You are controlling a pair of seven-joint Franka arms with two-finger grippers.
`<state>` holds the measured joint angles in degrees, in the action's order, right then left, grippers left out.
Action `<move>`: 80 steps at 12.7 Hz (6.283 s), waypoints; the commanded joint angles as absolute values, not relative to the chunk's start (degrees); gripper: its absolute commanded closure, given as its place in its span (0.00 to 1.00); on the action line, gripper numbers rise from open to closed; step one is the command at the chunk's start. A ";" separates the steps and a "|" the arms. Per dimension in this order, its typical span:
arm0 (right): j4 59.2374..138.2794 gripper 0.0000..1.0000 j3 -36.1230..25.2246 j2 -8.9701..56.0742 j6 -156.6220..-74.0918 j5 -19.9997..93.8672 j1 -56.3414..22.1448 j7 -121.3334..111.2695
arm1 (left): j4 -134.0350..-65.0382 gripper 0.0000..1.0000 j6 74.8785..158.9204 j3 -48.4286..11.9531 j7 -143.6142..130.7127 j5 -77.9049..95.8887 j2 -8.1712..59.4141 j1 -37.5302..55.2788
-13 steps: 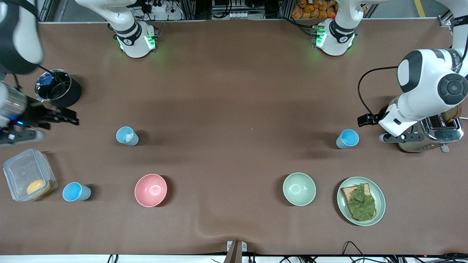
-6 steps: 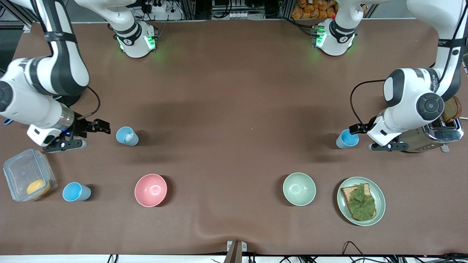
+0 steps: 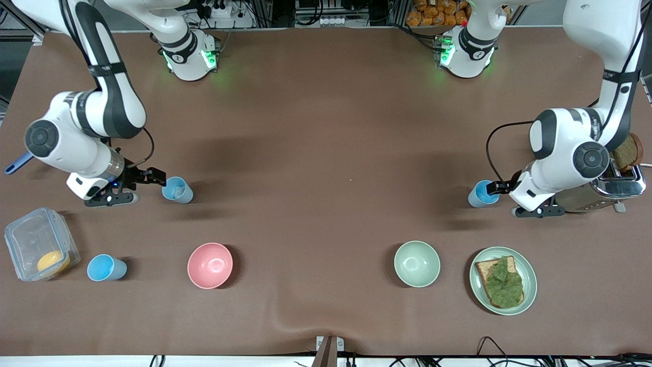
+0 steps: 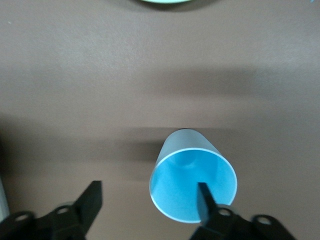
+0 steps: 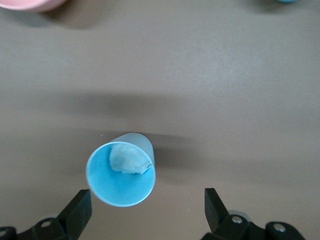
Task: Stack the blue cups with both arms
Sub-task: 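Close the left gripper on its blue cup while the right gripper grasps another, then lift the cup with the right gripper while the left gripper lifts its cup, then set the right gripper's cup down mid-table and open the right gripper, then lower the left gripper's cup onto the standing cup while the right gripper withdraws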
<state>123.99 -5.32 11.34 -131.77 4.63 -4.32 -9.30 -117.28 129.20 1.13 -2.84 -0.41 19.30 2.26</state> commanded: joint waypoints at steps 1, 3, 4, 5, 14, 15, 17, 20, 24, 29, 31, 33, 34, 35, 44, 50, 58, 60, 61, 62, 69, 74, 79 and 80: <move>129.62 0.00 -5.19 11.86 -140.15 5.54 -3.96 -9.14 | -117.07 0.40 129.90 0.79 -2.81 -0.26 20.56 2.02; 130.08 0.00 -5.19 13.70 -142.47 5.54 -3.52 -9.49 | -116.90 0.54 129.90 0.79 -2.81 -0.26 21.27 1.93; 130.08 0.00 -5.19 13.97 -142.64 5.54 -3.43 -9.49 | -116.81 0.56 129.90 0.79 -2.81 -0.26 21.36 1.93; 129.99 0.00 -5.19 14.32 -142.73 5.54 -3.51 -9.49 | -116.72 0.61 129.90 0.79 -2.81 -0.09 21.44 1.93; 128.94 0.90 -5.10 16.70 -143.44 5.62 -4.04 -8.53 | -116.19 1.00 129.90 0.62 -4.92 6.73 21.63 1.85; 128.59 1.00 -5.10 16.96 -143.44 5.62 -4.22 -8.26 | -116.10 1.00 129.38 0.70 -4.92 7.99 21.01 1.67; 127.88 1.00 -5.10 17.05 -143.00 5.62 -5.09 -5.99 | -115.76 1.00 129.20 0.62 -5.36 8.09 18.38 1.76; 124.13 1.00 -5.10 16.96 -137.15 5.62 -5.27 -4.66 | -109.28 1.00 118.34 0.62 -4.40 8.00 15.39 1.58; 117.16 1.00 -4.66 16.18 -128.94 5.62 -7.20 -4.83 | -98.46 1.00 103.57 0.62 -4.05 8.00 12.48 1.67; 116.37 1.00 -3.43 15.03 -128.67 12.13 -15.27 0.57 | -91.95 1.00 91.79 0.96 0.18 9.40 8.52 1.49; 114.44 1.00 -3.51 15.29 -128.23 12.22 -21.76 11.02 | -90.89 1.00 88.95 0.97 -0.26 9.49 7.74 0.54; 113.12 1.00 -3.52 15.91 -128.32 12.13 -28.27 21.39 | -89.91 1.00 88.07 0.62 0.00 9.49 7.82 0.61; 113.03 1.00 -3.52 16.17 -128.93 12.04 -31.69 26.40 | -89.48 1.00 88.07 0.44 0.17 9.49 7.82 0.96; 112.68 1.00 -3.52 16.87 -129.63 12.04 -34.69 31.15 | -89.12 1.00 87.98 0.27 0.09 9.58 7.82 1.14; 103.81 1.00 -3.43 30.92 -141.49 12.30 -49.30 55.80 | -87.80 1.00 86.31 -3.34 -1.14 12.48 7.91 1.14; 103.01 0.63 -3.52 32.26 -142.38 12.22 -49.66 57.22 | -88.06 1.00 86.13 -5.10 -1.14 12.74 8.00 0.97; 94.50 0.25 -3.87 26.11 -119.74 11.95 -39.66 47.93 | -87.80 1.00 85.34 -5.80 -6.74 15.19 8.44 4.03; 94.39 0.22 -3.95 23.39 -115.16 11.95 -34.92 39.86 | -87.72 1.00 86.13 -5.71 -12.98 16.17 9.31 8.59; 94.39 0.22 -3.96 22.16 -112.35 11.95 -32.28 34.77 | -87.71 1.00 86.83 -5.71 -14.05 16.17 9.40 10.01; 94.66 0.20 -3.96 20.67 -110.41 11.95 -29.38 29.93 | -87.80 1.00 88.40 -5.80 -14.41 16.69 9.58 10.98; 100.62 0.00 -4.04 2.75 -98.79 7.74 -14.60 9.61 | -88.77 1.00 97.01 -6.24 -26.79 15.64 12.91 21.17; 102.13 0.00 -4.04 -3.86 -95.02 7.56 -5.64 -5.26 | -90.44 1.00 108.27 -6.94 -33.29 15.12 18.09 28.54; 92.50 0.00 -3.96 -1.68 -89.67 3.96 -4.92 -0.47 | -90.44 1.00 110.48 -7.12 -33.93 12.92 25.21 32.87; 89.76 0.00 -3.96 0.07 -87.82 3.96 -4.83 -0.09 | -90.35 1.00 110.65 -7.12 -33.84 12.83 26.36 33.13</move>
<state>96.10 -5.06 -2.71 -91.72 4.93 -6.08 -2.42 -90.97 110.38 -7.15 -32.83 14.39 25.07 32.88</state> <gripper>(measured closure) 0.000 0.978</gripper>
